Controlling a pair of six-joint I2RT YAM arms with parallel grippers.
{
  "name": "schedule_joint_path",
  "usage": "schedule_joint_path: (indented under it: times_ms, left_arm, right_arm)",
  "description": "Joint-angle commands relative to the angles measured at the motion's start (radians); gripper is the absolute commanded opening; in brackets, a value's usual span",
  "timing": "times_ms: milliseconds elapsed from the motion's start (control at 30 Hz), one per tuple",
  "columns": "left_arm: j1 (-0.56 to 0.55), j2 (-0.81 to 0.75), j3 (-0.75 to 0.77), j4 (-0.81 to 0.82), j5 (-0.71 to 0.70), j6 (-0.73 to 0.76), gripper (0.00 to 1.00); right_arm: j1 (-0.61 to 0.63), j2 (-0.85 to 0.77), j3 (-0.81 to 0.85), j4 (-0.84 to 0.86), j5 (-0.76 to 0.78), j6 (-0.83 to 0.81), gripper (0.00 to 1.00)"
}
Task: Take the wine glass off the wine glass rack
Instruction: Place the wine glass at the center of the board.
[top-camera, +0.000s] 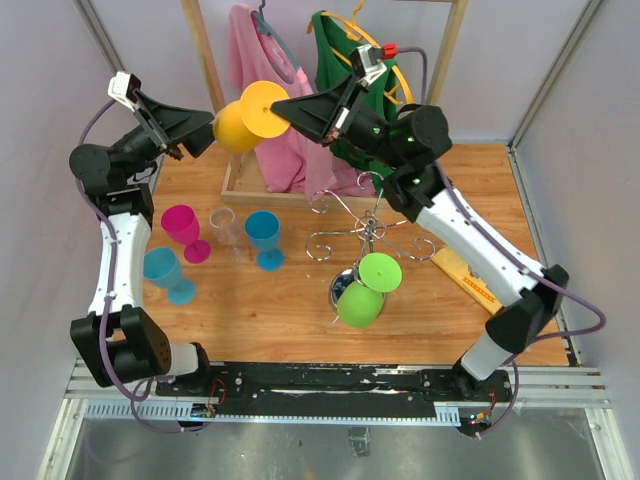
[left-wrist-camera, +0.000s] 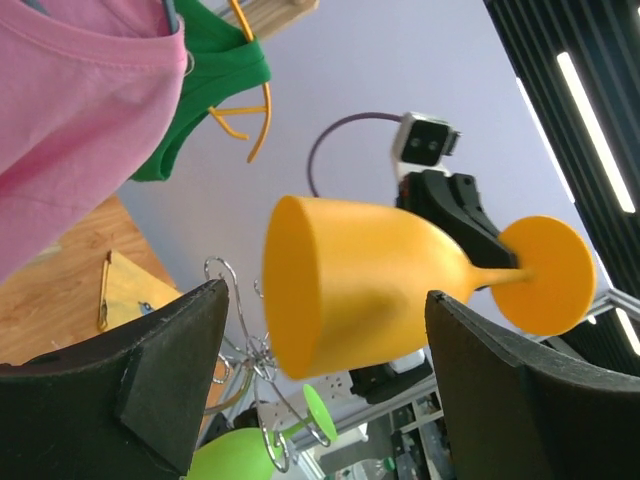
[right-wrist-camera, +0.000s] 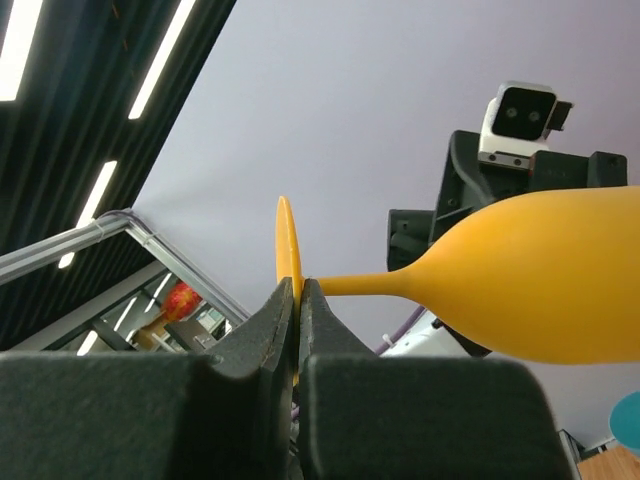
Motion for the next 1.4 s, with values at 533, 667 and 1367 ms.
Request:
schedule_joint_path:
  times_ms: [533, 667, 1367]
  left_arm:
    - [-0.009, -0.05, 0.027, 0.357, -0.085, -0.238, 0.81]
    - [-0.009, -0.085, 0.048, 0.331, -0.09, -0.235, 0.8]
    - [-0.012, -0.18, 0.186, 0.291, -0.072, -0.225, 0.71]
  right_arm:
    - [-0.013, 0.202, 0.01, 0.69, 0.072, 0.298, 0.01]
    - [-0.013, 0.199, -0.038, 0.752, 0.086, 0.321, 0.01]
    - [0.01, 0.2, -0.025, 0.879, 0.023, 0.436, 0.01]
